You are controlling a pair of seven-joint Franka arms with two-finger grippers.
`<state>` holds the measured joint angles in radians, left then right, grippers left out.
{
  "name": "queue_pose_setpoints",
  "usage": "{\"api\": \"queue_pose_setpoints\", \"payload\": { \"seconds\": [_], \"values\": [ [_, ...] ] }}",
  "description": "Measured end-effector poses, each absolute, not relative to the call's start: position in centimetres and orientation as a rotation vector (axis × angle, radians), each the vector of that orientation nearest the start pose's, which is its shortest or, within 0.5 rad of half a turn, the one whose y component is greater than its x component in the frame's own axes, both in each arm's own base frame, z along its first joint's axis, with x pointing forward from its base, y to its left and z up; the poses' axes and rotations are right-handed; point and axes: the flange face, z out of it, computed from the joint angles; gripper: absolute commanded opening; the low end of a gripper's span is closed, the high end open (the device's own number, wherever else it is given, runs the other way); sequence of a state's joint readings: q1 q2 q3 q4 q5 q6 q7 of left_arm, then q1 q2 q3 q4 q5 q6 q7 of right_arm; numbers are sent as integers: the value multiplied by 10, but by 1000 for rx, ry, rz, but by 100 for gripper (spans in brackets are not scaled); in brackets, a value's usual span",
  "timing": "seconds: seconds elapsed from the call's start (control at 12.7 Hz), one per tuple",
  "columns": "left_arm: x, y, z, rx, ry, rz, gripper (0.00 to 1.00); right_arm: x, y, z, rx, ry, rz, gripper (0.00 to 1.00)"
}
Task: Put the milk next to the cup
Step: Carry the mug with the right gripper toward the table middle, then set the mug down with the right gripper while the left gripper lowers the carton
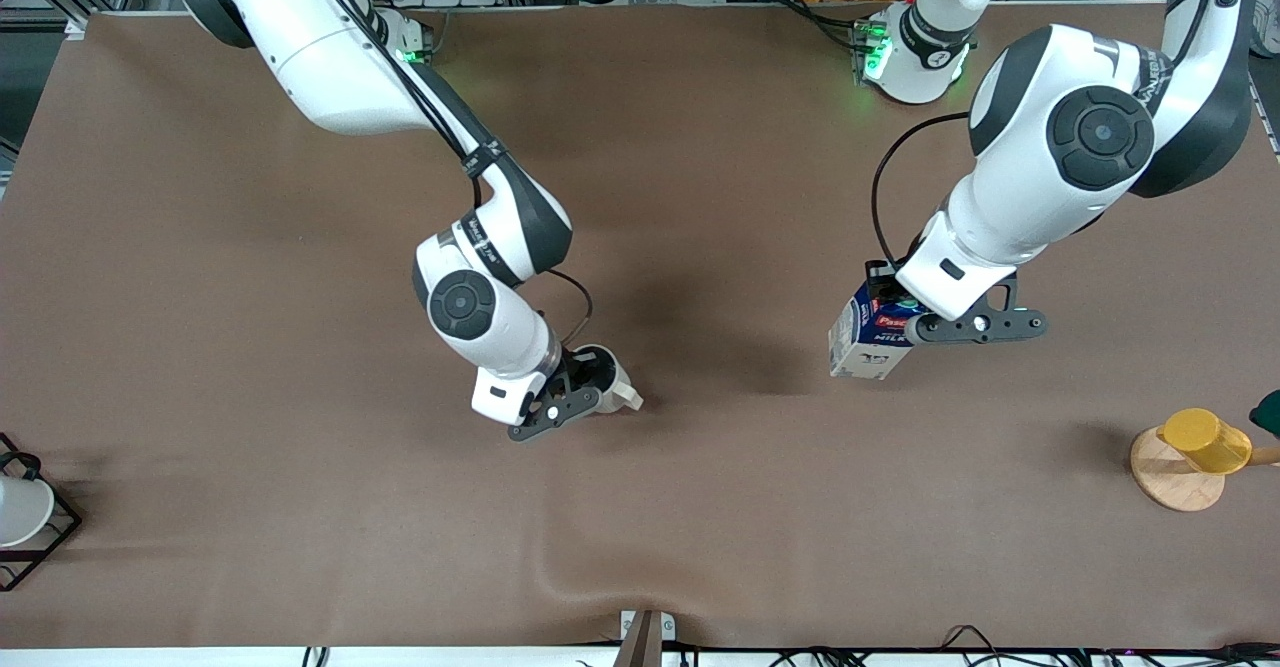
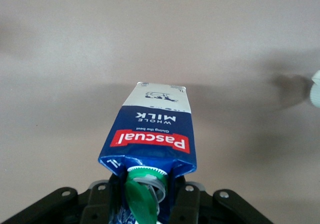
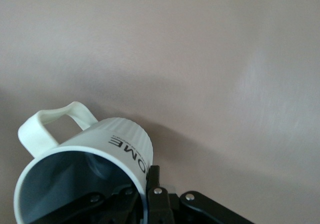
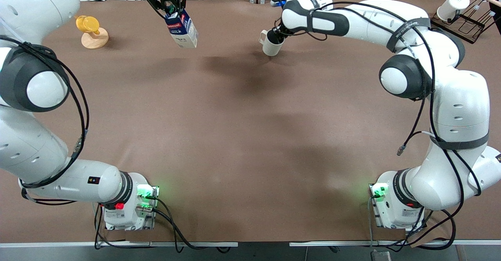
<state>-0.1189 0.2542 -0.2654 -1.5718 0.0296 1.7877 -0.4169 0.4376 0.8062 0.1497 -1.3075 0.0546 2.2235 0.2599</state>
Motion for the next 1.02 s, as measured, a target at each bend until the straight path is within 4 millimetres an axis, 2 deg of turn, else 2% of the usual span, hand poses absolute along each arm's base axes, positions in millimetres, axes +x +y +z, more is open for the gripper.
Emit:
{"api": "queue_pose_setpoints", "payload": {
  "seconds": [0.24, 0.39, 0.55, 0.63, 0.71, 0.87, 1.02],
  "values": [
    [592, -227, 493, -3163, -34, 73, 39, 617, 436, 266, -2956, 66, 5, 0],
    [590, -230, 491, -3160, -25, 86, 39, 600, 459, 254, -2954, 296, 43, 0],
    [585, -233, 486, -3145, -13, 138, 39, 602, 459, 240, -2946, 423, 40, 0],
    [583, -236, 484, -3140, -3, 154, 39, 609, 452, 235, -2947, 457, 27, 13],
    [581, -240, 483, -3140, 8, 159, 39, 615, 445, 231, -2948, 477, 8, 99],
    [577, -250, 483, -3150, 18, 169, 41, 623, 438, 234, -2943, 498, -9, 100],
    [572, -261, 483, -3152, 4, 173, 41, 621, 443, 237, -2940, 489, -15, 100]
  ]
}}
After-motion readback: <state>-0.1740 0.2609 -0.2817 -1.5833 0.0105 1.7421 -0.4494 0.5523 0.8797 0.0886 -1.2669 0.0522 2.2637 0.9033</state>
